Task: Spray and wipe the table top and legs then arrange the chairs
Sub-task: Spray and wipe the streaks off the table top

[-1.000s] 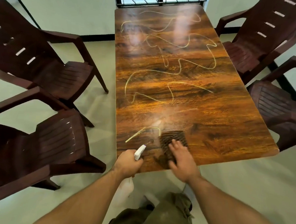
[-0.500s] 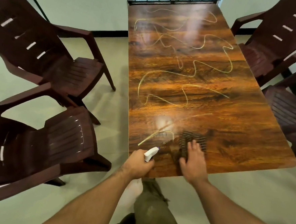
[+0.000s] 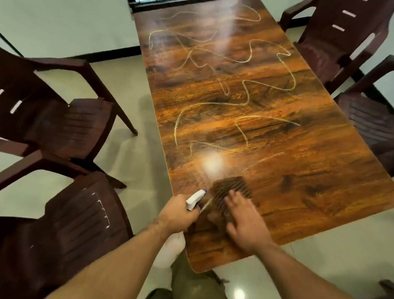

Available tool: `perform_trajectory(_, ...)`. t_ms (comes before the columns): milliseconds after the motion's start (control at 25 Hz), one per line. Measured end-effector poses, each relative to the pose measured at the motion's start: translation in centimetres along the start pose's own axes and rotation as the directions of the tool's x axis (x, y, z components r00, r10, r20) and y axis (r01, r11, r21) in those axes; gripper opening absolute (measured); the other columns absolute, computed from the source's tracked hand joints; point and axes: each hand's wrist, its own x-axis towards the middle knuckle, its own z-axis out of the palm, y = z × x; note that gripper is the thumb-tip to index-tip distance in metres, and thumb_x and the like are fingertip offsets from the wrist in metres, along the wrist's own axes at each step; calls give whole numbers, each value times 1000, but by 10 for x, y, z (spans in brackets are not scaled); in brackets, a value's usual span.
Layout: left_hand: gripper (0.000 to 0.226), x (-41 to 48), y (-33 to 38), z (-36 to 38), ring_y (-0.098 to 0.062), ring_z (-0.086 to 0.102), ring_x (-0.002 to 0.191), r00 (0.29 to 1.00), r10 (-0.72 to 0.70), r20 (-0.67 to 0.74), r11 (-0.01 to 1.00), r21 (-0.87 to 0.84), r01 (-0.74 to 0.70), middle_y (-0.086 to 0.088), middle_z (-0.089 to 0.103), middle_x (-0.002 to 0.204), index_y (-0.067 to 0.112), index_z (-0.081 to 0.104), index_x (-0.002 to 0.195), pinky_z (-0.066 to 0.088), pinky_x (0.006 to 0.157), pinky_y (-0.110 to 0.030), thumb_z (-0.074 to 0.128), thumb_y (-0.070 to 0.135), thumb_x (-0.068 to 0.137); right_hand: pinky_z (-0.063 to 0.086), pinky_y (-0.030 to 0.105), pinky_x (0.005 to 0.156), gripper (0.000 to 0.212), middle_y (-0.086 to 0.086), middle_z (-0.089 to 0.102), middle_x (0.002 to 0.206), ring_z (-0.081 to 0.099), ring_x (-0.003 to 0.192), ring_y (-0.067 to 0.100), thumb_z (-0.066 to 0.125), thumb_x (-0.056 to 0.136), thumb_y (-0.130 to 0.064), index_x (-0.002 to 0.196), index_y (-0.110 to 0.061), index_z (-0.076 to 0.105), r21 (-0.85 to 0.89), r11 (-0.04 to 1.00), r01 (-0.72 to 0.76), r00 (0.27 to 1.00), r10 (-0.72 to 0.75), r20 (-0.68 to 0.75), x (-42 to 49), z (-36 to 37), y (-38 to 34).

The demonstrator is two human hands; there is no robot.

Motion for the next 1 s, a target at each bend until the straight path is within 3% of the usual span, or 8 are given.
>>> perform_trajectory(80,13,6,1,-11,-31,71,71,1000,11,10,1000,18,-11,-16,74,84,7,67,92,57,62,-41,62,20,94,-2,42,125,78,4,-7,168,-8,155,24,38,96,-48,160,-18,4,54,903,-427,901,430,-62,23,-16,-4)
perform_trajectory(120,14,7,1,-15,-31,71,70,1000,16,13,999,32,-16,-15,74,83,7,67,93,57,62,-39,62,20,94,-3,43,124,80,6,-9,167,-10,154,25,38,96,-50,160,-17,2,82,887,-455,885,461,-73,29,-14,-28)
perform_trajectory(240,16,11,5,-27,-26,63,62,999,36,4,996,85,-36,-11,71,76,4,67,93,51,58,-36,63,19,92,-5,45,124,81,2,-4,168,-14,153,21,40,92,-48,161,-21,7,70,997,11,999,-15,50,7,21,-111)
perform_trajectory(360,22,9,9,-35,-35,65,65,999,43,26,991,127,-46,-16,72,77,3,65,89,55,64,-47,61,25,87,-5,42,125,78,-5,0,167,-13,152,11,40,89,-43,160,-26,14,49,944,326,937,-329,119,-38,31,-99)
perform_trajectory(480,15,-3,9,-40,-36,68,64,996,31,81,995,92,-38,-17,73,82,11,65,87,61,56,-44,62,24,91,-5,40,125,75,-7,-9,166,-15,152,11,38,94,-42,161,-27,7,39,999,5,999,-7,47,-46,24,-50)
perform_trajectory(600,8,-22,-6,-39,-33,69,61,995,29,97,990,135,-42,-17,72,86,15,63,90,60,55,-39,62,21,95,-9,40,122,75,2,-11,168,-13,154,20,34,98,-44,161,-18,1,240,805,-543,817,572,-70,-18,17,-61)
perform_trajectory(840,23,-42,-35,-36,-24,65,48,977,-40,211,984,180,2,-10,62,67,0,63,88,59,50,-43,58,23,90,-6,38,123,67,-5,0,168,-9,154,13,36,99,-44,160,-26,14,85,993,85,995,-80,-54,-76,68,-123)
perform_trajectory(1000,18,-28,-36,-37,-23,69,58,956,-51,290,974,226,-16,-9,67,80,9,63,96,59,52,-34,59,26,94,-12,32,123,69,-9,-15,165,-11,154,13,24,98,-47,160,-26,1,140,957,-253,957,269,-108,-87,65,-99)
